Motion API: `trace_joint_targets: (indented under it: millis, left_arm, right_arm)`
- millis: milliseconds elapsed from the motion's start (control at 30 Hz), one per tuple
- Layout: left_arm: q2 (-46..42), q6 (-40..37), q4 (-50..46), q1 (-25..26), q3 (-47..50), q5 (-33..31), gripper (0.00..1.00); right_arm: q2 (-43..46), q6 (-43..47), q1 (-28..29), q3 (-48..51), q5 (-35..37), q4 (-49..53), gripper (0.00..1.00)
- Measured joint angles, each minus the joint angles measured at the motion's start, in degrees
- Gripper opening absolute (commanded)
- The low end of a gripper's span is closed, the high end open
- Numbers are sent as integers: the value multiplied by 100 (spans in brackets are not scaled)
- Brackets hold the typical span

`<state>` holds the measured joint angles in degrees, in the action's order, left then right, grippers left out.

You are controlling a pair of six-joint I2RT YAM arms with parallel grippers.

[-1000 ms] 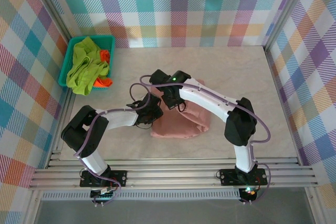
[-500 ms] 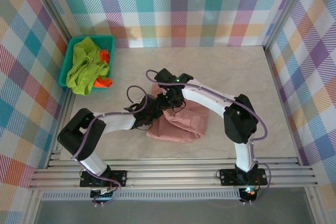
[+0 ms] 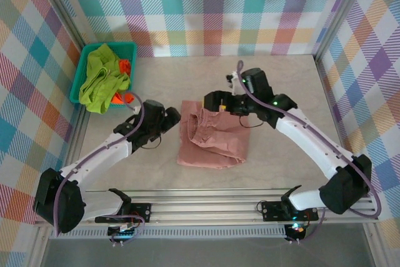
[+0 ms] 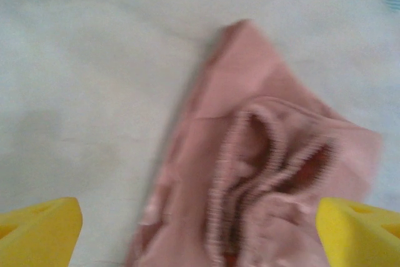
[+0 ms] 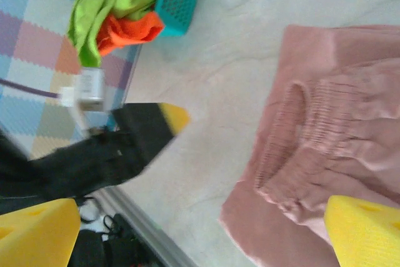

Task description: Fold and stack the shorts

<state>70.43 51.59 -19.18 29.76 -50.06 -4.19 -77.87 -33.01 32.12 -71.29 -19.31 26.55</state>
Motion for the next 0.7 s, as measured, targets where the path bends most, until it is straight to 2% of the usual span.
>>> trace_joint_targets:
  millis: [167,367,700]
  left_arm:
    - [940,-378,2,212,-1040,636,92]
    - [2345,-605,22,588,-1670,1078,85]
    - [3635,-673,-55,671,-2396,1038,75]
  right_arm:
    - [-240,-20,-529,1003,-136,-74,99]
    - [-581,-175,-892,1788,-472,-295,99]
    - [-817,-365,-929,2245,-841,-820,99]
